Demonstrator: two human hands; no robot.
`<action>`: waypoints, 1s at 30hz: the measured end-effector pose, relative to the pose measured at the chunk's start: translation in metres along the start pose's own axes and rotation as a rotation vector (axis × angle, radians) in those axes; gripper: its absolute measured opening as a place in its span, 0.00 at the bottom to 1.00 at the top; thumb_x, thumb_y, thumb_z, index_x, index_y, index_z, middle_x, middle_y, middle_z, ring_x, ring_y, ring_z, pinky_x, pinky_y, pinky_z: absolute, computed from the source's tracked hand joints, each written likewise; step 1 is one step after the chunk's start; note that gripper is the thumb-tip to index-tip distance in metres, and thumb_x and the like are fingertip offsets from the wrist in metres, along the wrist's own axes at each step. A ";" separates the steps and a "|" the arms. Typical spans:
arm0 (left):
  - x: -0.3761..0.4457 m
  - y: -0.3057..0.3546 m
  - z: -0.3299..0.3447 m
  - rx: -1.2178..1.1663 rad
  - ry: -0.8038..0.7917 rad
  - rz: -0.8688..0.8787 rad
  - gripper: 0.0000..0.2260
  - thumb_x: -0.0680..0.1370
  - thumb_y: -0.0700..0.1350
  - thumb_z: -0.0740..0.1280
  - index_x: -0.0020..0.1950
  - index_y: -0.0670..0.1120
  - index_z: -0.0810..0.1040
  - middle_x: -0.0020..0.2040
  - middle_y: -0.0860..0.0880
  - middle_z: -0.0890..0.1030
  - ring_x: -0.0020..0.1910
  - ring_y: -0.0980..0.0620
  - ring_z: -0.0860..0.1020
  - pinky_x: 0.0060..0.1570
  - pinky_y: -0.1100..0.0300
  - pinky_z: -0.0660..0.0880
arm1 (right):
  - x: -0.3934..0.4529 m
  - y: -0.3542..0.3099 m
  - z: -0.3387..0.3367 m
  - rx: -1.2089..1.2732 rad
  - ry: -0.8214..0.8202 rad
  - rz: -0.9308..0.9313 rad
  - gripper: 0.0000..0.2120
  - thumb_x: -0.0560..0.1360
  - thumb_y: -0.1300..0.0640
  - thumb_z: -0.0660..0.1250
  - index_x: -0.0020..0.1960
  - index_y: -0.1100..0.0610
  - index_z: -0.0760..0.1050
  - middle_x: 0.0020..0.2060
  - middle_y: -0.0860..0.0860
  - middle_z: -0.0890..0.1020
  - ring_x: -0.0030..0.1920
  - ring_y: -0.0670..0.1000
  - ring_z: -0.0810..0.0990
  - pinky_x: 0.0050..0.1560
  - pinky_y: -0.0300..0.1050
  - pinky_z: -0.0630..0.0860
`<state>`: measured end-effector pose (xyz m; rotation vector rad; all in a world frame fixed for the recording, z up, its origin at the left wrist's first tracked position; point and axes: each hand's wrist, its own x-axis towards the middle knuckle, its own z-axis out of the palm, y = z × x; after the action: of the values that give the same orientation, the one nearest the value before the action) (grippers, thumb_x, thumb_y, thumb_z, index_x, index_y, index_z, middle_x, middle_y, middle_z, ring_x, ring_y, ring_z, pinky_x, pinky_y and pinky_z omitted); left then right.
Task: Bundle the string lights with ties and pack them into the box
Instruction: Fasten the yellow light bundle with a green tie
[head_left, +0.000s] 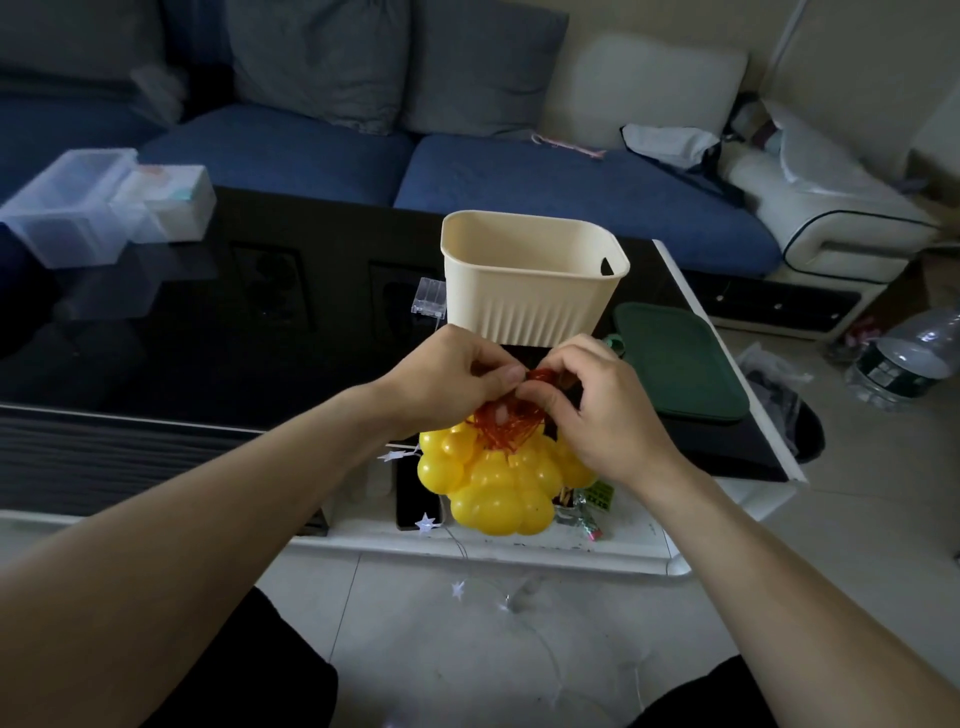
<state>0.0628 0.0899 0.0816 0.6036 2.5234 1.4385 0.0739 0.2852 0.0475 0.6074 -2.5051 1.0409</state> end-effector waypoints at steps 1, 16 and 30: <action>-0.001 0.000 -0.001 0.004 -0.013 -0.001 0.10 0.81 0.44 0.66 0.47 0.42 0.85 0.33 0.45 0.83 0.34 0.54 0.79 0.41 0.59 0.78 | -0.001 0.000 0.002 0.026 -0.018 0.019 0.11 0.76 0.49 0.72 0.45 0.56 0.79 0.43 0.49 0.77 0.45 0.49 0.76 0.46 0.44 0.74; -0.006 0.005 0.010 -0.253 -0.028 -0.016 0.11 0.82 0.38 0.63 0.61 0.41 0.81 0.38 0.39 0.83 0.36 0.50 0.78 0.40 0.64 0.79 | -0.004 -0.001 -0.007 0.311 -0.063 0.141 0.08 0.72 0.45 0.71 0.46 0.48 0.81 0.49 0.47 0.78 0.43 0.42 0.78 0.42 0.40 0.76; -0.002 0.002 0.013 -0.405 0.052 -0.114 0.09 0.81 0.38 0.65 0.59 0.40 0.80 0.29 0.44 0.78 0.29 0.53 0.74 0.37 0.63 0.77 | -0.006 -0.003 -0.013 0.226 0.018 0.008 0.11 0.72 0.61 0.77 0.53 0.56 0.82 0.51 0.49 0.81 0.51 0.48 0.82 0.50 0.48 0.80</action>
<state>0.0696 0.1000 0.0765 0.3485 2.1628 1.8662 0.0823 0.2941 0.0554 0.6483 -2.3935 1.3385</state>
